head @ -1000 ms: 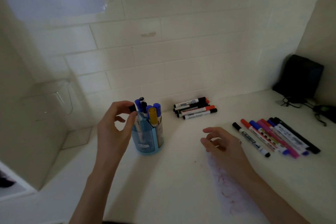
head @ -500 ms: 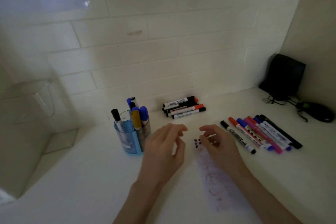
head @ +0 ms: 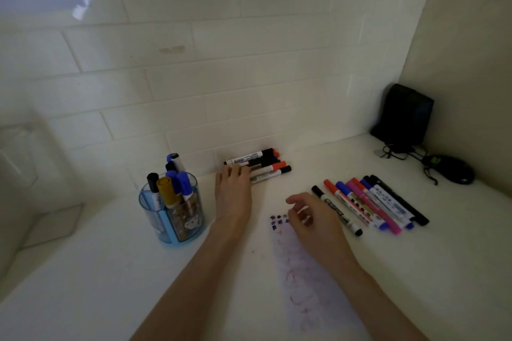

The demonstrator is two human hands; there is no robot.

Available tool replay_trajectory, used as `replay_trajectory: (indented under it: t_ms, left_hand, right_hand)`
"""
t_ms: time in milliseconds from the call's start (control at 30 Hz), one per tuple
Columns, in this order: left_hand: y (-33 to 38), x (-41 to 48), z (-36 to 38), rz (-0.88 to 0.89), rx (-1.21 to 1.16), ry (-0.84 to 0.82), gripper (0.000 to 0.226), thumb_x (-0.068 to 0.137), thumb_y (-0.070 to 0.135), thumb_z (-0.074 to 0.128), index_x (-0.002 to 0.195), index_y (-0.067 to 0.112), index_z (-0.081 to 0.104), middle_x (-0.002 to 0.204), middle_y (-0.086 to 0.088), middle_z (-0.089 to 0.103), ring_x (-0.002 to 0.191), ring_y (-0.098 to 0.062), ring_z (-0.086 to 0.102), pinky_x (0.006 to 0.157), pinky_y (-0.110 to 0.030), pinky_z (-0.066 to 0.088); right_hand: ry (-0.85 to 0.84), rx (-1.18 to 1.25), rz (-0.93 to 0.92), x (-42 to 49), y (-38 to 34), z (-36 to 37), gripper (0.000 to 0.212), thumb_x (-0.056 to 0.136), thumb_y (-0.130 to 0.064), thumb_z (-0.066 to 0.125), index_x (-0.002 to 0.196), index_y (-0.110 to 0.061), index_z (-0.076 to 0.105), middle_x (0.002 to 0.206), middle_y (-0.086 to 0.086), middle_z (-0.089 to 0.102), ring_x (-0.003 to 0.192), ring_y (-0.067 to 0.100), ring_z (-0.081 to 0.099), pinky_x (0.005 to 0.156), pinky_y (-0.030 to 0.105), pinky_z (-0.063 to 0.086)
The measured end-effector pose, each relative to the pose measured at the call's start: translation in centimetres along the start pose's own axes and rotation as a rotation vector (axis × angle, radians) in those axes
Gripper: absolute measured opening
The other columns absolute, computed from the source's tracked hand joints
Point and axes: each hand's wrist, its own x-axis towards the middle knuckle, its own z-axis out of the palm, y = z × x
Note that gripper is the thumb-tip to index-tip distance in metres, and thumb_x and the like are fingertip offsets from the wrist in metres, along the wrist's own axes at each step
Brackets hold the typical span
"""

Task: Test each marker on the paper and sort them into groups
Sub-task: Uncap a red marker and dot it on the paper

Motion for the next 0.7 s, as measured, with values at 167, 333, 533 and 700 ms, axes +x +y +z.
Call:
replay_trajectory:
  t_ms: [167,333,533,700]
  left_hand:
    - [-0.2,-0.3,-0.2,-0.009,-0.113,0.015,0.031,0.097,0.013,0.059,0.128,0.016,0.062,0.132,-0.005,0.058,0.123,-0.027,0.046,0.104,-0.037,0.035]
    - [0.1,-1.0,-2.9,-0.003,-0.545,0.102,0.020,0.096,0.020,0.066,0.116,0.020,0.067,0.116,0.002,0.060,0.098,-0.007,0.056,0.084,-0.014,0.043]
    - [0.9,-3.2,-7.0,0.161,-0.927,0.074,0.009,0.093,0.026,0.071,0.102,0.025,0.070,0.096,0.013,0.066,0.091,-0.010,0.063,0.072,-0.016,0.046]
    - [1.4,-4.4,-7.9,0.187,-1.091,-0.025,0.015,0.088,0.036,0.073,0.101,0.030,0.071,0.101,0.010,0.070,0.094,-0.018,0.067,0.073,-0.031,0.052]
  right_hand:
    - [0.005,-0.008,-0.005,0.0,0.1,0.1,0.026,0.096,-0.009,0.068,0.108,-0.031,0.067,0.093,-0.012,0.067,0.085,0.000,0.062,0.069,0.013,0.049]
    - [0.053,-0.022,-0.031,0.1,0.0,0.0,0.039,0.096,-0.011,0.071,0.125,-0.034,0.061,0.096,-0.012,0.064,0.077,0.005,0.063,0.069,0.025,0.055]
    - [0.101,-0.178,-0.210,-0.2,-1.1,0.0,0.060,0.093,-0.026,0.077,0.147,-0.033,0.051,0.092,-0.008,0.055,0.066,0.002,0.051,0.057,0.015,0.043]
    - [0.128,-0.178,-0.278,-0.7,-1.7,-0.2,0.029,0.094,-0.047,0.061,0.109,-0.026,0.074,0.078,-0.021,0.052,0.069,-0.001,0.053,0.060,0.011,0.037]
